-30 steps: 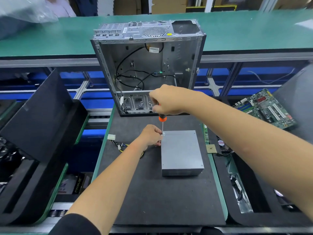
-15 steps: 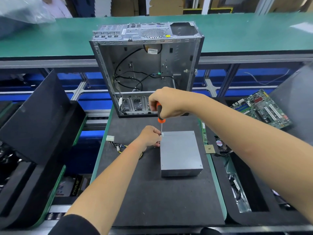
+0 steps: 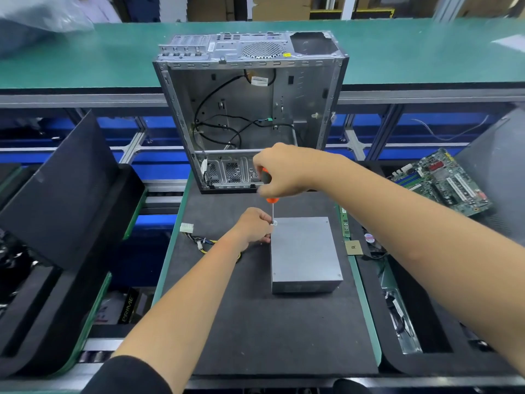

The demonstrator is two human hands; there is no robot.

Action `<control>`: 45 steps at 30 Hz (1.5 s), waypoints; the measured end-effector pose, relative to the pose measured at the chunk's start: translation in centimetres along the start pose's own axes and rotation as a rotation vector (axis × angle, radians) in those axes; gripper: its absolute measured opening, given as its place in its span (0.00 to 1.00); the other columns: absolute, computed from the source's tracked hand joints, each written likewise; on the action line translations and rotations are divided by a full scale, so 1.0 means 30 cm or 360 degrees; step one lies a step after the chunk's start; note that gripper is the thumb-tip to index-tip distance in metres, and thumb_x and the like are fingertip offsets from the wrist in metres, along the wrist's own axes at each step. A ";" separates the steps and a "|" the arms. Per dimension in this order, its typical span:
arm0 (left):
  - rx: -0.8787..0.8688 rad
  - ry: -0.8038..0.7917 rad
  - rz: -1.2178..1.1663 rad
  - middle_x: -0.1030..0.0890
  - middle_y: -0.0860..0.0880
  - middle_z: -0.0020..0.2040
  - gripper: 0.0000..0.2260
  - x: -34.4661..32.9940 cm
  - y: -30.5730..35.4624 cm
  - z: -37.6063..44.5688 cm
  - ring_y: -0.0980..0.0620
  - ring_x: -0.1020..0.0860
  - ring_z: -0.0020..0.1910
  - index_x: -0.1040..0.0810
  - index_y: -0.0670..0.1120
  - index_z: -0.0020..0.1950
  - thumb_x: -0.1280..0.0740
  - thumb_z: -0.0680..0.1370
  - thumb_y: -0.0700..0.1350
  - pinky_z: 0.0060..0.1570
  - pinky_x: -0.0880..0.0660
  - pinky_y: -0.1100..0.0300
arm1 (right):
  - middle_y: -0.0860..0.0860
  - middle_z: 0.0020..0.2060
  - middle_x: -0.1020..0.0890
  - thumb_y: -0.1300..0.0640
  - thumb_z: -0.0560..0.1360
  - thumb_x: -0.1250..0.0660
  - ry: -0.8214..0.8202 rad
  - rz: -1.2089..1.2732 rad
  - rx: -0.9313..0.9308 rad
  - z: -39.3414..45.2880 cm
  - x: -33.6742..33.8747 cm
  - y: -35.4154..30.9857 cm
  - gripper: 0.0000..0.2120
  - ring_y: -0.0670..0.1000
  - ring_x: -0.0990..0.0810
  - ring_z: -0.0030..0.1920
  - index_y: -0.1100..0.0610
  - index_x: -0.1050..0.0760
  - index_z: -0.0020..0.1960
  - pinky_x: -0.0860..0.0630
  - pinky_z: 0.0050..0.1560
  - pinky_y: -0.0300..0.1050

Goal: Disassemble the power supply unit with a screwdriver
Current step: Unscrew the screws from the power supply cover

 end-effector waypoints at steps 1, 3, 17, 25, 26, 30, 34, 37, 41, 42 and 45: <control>0.0004 -0.0001 0.0009 0.22 0.42 0.42 0.06 0.000 0.000 0.001 0.49 0.22 0.34 0.26 0.42 0.43 0.35 0.75 0.32 0.43 0.20 0.57 | 0.51 0.35 0.21 0.46 0.75 0.35 0.0052 -0.0091 -0.0072 0.006 0.007 0.012 0.15 0.55 0.22 0.39 0.58 0.25 0.43 0.28 0.33 0.47; 0.0009 -0.0012 0.0028 0.21 0.42 0.42 0.06 0.001 0.002 0.004 0.48 0.22 0.35 0.26 0.42 0.43 0.35 0.75 0.32 0.46 0.20 0.55 | 0.55 0.33 0.23 0.45 0.79 0.42 0.0098 -0.0111 -0.0124 0.012 0.016 0.018 0.21 0.55 0.25 0.32 0.61 0.24 0.40 0.33 0.30 0.44; -0.0005 -0.0090 0.0076 0.21 0.39 0.41 0.06 -0.002 0.014 0.012 0.46 0.22 0.37 0.26 0.41 0.41 0.34 0.76 0.33 0.45 0.20 0.55 | 0.50 0.40 0.22 0.61 0.72 0.35 -0.0002 0.0018 0.0073 0.010 0.005 0.005 0.05 0.55 0.22 0.42 0.56 0.26 0.48 0.24 0.40 0.49; 0.0040 -0.0118 0.0101 0.21 0.36 0.45 0.04 -0.002 0.014 0.019 0.44 0.23 0.36 0.27 0.39 0.48 0.35 0.77 0.32 0.49 0.21 0.52 | 0.53 0.33 0.28 0.51 0.80 0.41 0.0086 -0.0210 -0.0068 0.005 0.010 0.038 0.14 0.53 0.28 0.31 0.58 0.31 0.39 0.36 0.28 0.43; 0.0039 -0.0120 0.0100 0.21 0.36 0.45 0.04 -0.002 0.014 0.020 0.45 0.23 0.35 0.27 0.39 0.48 0.35 0.77 0.32 0.48 0.21 0.53 | 0.52 0.34 0.27 0.55 0.78 0.39 0.0064 -0.0161 -0.0013 0.008 0.007 0.036 0.09 0.53 0.27 0.33 0.57 0.30 0.41 0.36 0.29 0.43; 0.0018 -0.0115 0.0089 0.21 0.38 0.44 0.04 0.000 0.012 0.019 0.49 0.22 0.32 0.26 0.40 0.46 0.34 0.76 0.33 0.44 0.20 0.56 | 0.45 0.38 0.26 0.67 0.69 0.34 -0.0089 0.0050 0.0139 -0.012 0.015 0.030 0.10 0.51 0.25 0.43 0.55 0.25 0.47 0.27 0.37 0.44; 0.0023 -0.0096 0.0076 0.20 0.39 0.43 0.05 0.002 0.010 0.019 0.49 0.22 0.33 0.27 0.42 0.44 0.34 0.76 0.34 0.46 0.20 0.55 | 0.48 0.36 0.20 0.50 0.79 0.40 -0.0030 0.0047 0.0040 -0.006 0.008 0.046 0.10 0.49 0.23 0.35 0.57 0.28 0.45 0.33 0.32 0.43; 0.0021 -0.0092 0.0078 0.20 0.39 0.43 0.06 -0.001 0.009 0.020 0.48 0.22 0.33 0.27 0.42 0.42 0.34 0.76 0.34 0.44 0.20 0.56 | 0.53 0.38 0.19 0.54 0.80 0.44 -0.0037 -0.0024 0.0046 0.005 -0.011 0.044 0.10 0.52 0.18 0.31 0.56 0.31 0.42 0.34 0.30 0.42; 0.0027 -0.0084 0.0060 0.20 0.41 0.40 0.06 -0.002 0.007 0.019 0.50 0.22 0.32 0.27 0.43 0.42 0.33 0.76 0.34 0.42 0.20 0.58 | 0.43 0.37 0.26 0.64 0.70 0.32 -0.0127 -0.0038 0.0184 -0.014 -0.001 0.021 0.11 0.43 0.29 0.39 0.52 0.29 0.47 0.33 0.35 0.43; 0.0029 -0.0086 0.0064 0.20 0.42 0.40 0.06 0.000 0.007 0.019 0.50 0.22 0.32 0.27 0.43 0.42 0.33 0.76 0.34 0.42 0.20 0.59 | 0.43 0.37 0.26 0.62 0.70 0.31 -0.0115 -0.0028 0.0190 -0.018 0.003 0.021 0.10 0.45 0.28 0.40 0.52 0.29 0.47 0.32 0.36 0.43; 0.0030 -0.0095 0.0071 0.20 0.42 0.40 0.05 0.001 0.009 0.018 0.50 0.22 0.32 0.27 0.42 0.43 0.34 0.76 0.33 0.39 0.20 0.60 | 0.48 0.33 0.23 0.52 0.79 0.40 -0.0069 -0.0041 0.0058 -0.017 -0.001 0.035 0.08 0.54 0.19 0.38 0.56 0.30 0.45 0.25 0.38 0.47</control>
Point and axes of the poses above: each hand's wrist, its own z-axis towards the middle knuckle, its own x-axis out of the back of the hand, y = z × x, the point moved 7 cm from there along z, towards the middle knuckle
